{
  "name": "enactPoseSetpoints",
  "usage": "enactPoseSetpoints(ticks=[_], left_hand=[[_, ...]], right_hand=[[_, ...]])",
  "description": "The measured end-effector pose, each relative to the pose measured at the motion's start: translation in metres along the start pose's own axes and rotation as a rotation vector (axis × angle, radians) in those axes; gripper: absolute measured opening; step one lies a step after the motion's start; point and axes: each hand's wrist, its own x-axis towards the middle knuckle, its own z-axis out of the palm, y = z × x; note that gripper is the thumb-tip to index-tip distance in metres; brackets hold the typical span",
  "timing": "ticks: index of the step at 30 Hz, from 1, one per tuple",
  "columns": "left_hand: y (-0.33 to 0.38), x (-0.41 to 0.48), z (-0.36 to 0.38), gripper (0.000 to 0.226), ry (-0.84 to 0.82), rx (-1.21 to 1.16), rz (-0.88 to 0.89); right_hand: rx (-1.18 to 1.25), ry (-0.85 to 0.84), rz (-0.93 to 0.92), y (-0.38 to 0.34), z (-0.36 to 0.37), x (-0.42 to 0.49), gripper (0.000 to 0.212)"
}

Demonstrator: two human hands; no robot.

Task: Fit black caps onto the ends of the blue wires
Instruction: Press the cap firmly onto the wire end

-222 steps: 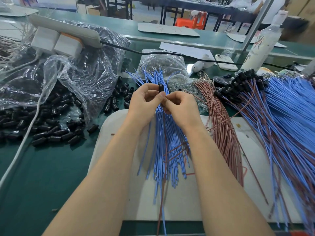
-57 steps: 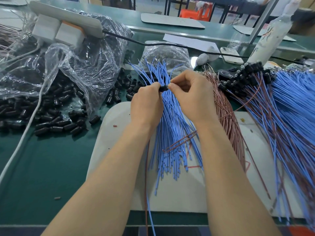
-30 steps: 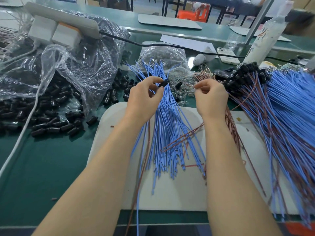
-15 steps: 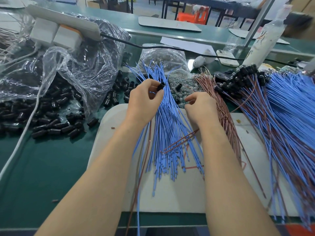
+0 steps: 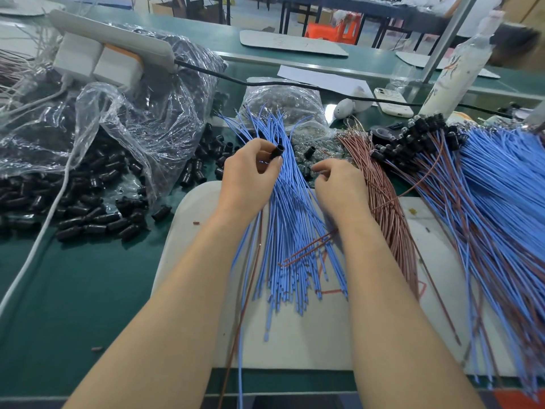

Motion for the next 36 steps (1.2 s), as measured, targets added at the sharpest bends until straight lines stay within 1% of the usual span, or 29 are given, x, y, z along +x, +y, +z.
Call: enactPoseSetpoints(ticks=[2,6,12,14,17,20,27,29,31,34,36], left_hand=[[-0.001,0.000,0.000,0.005,0.007,0.005,0.006],[-0.001,0.001,0.001,0.008,0.006,0.015,0.007],[-0.001,0.001,0.002,0.011,-0.004,-0.010,0.012],[-0.001,0.001,0.002,0.013,-0.008,-0.022,0.014],[-0.001,0.001,0.003,0.013,-0.015,-0.054,0.015],[0.000,0.000,0.003,0.013,-0.016,-0.055,0.016],[0.001,-0.001,0.002,0.016,-0.025,-0.052,0.012],[0.001,-0.001,0.001,0.016,-0.031,-0.057,0.010],[0.001,-0.001,0.002,0.017,-0.036,-0.057,0.010],[0.000,0.000,0.002,0.016,-0.035,-0.064,0.009],[-0.001,0.001,0.003,0.015,-0.030,-0.074,0.007]], right_hand=[[-0.044,-0.025,0.013,-0.001,0.004,0.000,0.033],[-0.071,-0.025,0.020,-0.003,0.008,0.001,0.030],[-0.035,0.031,0.059,-0.003,0.008,0.001,0.014],[-0.019,0.036,0.070,-0.002,0.009,0.002,0.014],[-0.011,0.009,0.081,-0.002,0.009,0.003,0.023],[-0.019,-0.006,0.077,-0.001,0.008,0.003,0.027],[-0.014,-0.004,0.102,-0.002,0.010,0.003,0.016],[0.044,0.013,0.093,-0.001,0.009,0.002,0.017],[0.185,0.045,0.066,-0.002,0.005,0.002,0.019],[0.406,0.078,-0.012,-0.009,-0.006,-0.001,0.012],[0.547,0.040,-0.057,-0.016,-0.013,-0.005,0.009]])
